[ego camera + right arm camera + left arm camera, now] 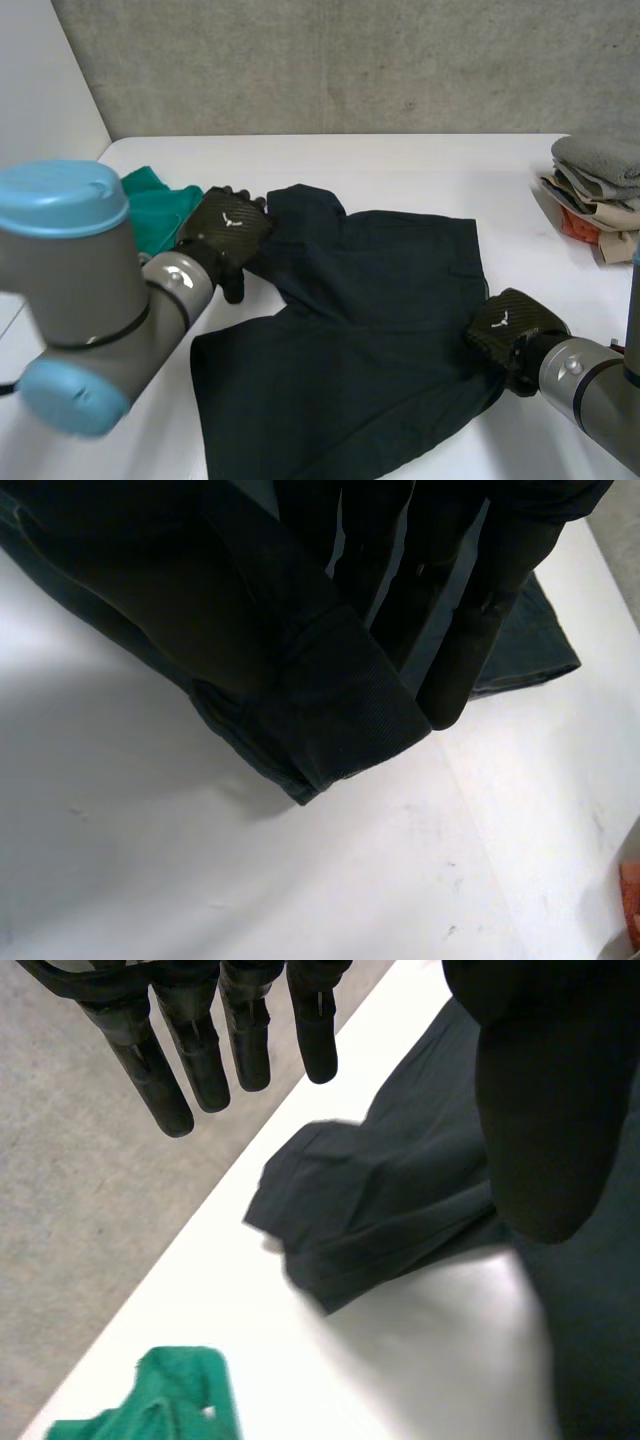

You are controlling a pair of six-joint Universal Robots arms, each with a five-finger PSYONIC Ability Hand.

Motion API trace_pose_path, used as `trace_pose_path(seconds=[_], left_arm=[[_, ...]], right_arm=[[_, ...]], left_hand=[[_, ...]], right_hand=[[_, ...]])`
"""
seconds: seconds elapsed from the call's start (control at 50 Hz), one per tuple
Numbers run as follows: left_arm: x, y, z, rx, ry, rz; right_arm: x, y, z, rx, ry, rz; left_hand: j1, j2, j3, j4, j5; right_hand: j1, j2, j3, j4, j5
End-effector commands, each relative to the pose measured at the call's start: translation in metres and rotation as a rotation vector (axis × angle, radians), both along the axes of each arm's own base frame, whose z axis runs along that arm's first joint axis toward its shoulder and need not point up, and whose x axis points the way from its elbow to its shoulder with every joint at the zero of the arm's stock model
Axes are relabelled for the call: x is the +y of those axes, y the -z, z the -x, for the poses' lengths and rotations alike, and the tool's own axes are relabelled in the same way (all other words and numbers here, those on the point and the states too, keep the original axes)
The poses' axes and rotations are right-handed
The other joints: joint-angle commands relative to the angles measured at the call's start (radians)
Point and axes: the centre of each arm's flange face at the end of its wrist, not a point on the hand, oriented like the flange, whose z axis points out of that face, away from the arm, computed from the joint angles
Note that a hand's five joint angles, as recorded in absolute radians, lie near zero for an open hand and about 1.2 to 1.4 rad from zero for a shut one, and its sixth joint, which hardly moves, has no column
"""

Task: Fold the laundry.

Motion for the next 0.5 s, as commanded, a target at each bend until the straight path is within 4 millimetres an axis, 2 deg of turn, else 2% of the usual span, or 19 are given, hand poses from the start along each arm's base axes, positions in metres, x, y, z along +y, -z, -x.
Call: trace_pose_path(seconds=[0.02,0.12,0.22,0.26,0.32,0.38,0.4,0.5], left_arm=[[-0.047,0.041,-0.001,-0.105,-0.003,0.002],[-0.071,0.072,-0.002,-0.116,-0.002,-0.045],[-0.080,0.090,0.004,-0.097,0.032,-0.041],[-0.085,0.097,0.007,-0.076,0.051,-0.016],[-0.087,0.100,0.010,-0.049,0.075,0.004],[-0.085,0.103,0.014,-0.015,0.110,0.004],[-0.084,0.104,0.013,-0.010,0.110,0.008],[-0.087,0.098,0.009,-0.026,0.033,0.045]], right_arm=[[-0.006,-0.001,-0.002,-0.051,0.026,0.035],[-0.007,0.000,-0.003,-0.051,0.026,0.033],[-0.008,0.005,-0.002,-0.050,0.033,0.018],[-0.008,0.005,-0.002,-0.051,0.034,0.023],[-0.009,0.004,-0.003,-0.052,0.035,0.030],[-0.009,0.005,-0.002,-0.053,0.037,0.030],[-0.009,0.005,-0.002,-0.053,0.037,0.032],[-0.009,0.005,-0.003,-0.060,0.042,0.026]], left_hand=[[0.013,0.020,0.019,0.030,0.033],[0.098,0.106,0.104,0.115,0.118],[0.163,0.170,0.169,0.179,0.183],[0.320,0.328,0.326,0.337,0.340],[0.471,0.478,0.477,0.487,0.491],[0.825,0.833,0.831,0.842,0.845],[1.044,1.052,1.050,1.061,1.064],[1.058,1.065,1.064,1.075,1.078]], right_hand=[[0.277,0.220,0.201,0.195,0.212],[0.277,0.220,0.201,0.195,0.212],[0.277,0.220,0.201,0.195,0.212],[0.277,0.220,0.201,0.195,0.212],[0.277,0.220,0.201,0.195,0.212],[0.277,0.220,0.201,0.195,0.212],[0.277,0.220,0.201,0.195,0.212],[0.277,0.220,0.201,0.195,0.212]])
